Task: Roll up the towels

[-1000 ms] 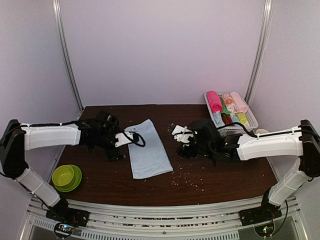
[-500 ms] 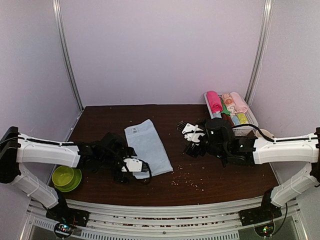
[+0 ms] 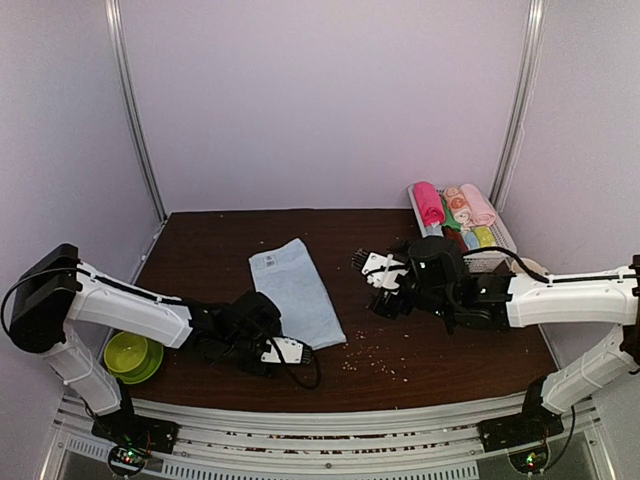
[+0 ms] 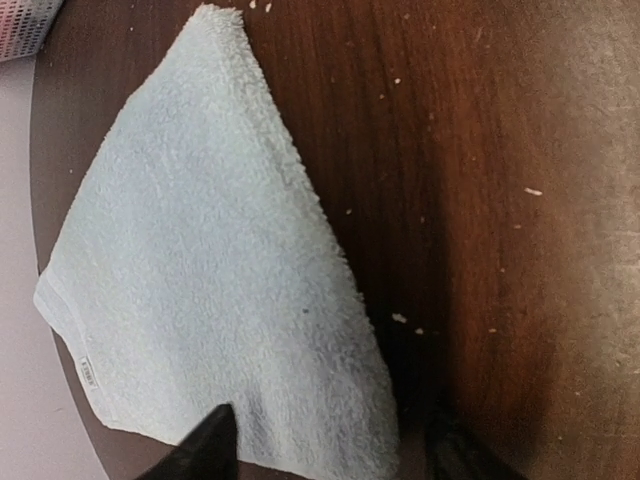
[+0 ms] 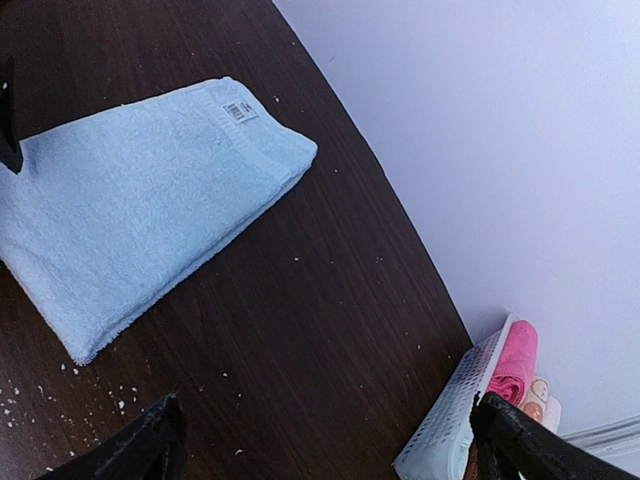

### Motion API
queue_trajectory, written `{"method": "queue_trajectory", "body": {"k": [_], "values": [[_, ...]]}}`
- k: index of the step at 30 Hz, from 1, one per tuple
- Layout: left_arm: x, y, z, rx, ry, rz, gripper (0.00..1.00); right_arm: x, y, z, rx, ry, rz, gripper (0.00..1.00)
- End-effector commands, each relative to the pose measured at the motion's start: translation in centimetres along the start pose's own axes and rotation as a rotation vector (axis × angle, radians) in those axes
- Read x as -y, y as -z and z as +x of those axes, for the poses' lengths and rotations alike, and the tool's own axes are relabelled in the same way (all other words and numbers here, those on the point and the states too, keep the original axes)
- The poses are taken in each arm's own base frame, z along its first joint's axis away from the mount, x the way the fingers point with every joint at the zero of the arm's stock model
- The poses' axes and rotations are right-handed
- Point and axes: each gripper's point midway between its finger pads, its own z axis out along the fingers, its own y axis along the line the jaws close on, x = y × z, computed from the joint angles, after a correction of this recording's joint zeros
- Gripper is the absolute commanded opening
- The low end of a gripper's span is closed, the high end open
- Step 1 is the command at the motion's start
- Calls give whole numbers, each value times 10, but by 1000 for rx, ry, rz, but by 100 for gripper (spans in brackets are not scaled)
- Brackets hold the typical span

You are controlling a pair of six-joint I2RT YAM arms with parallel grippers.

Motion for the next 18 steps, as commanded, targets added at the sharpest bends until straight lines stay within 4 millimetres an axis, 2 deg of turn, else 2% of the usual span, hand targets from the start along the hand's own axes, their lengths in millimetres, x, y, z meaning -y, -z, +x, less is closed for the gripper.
{"method": "queue_trajectory", "body": {"k": [1,8,9,13,18], "values": [[-7,-9,0,-47,40,-24,52,-29,-11,9,-11,104,-90,100],[-1,-7,2,-56,68,12,3,-67,-15,13,16,220,-202,100],[0,-5,2,-51,73,17,0,-74,-15,13,24,239,-221,100],[-1,7,-5,13,120,73,0,-103,-16,8,66,306,-301,100],[-18,30,-9,134,246,147,0,-132,-20,-5,109,329,-382,100]]}}
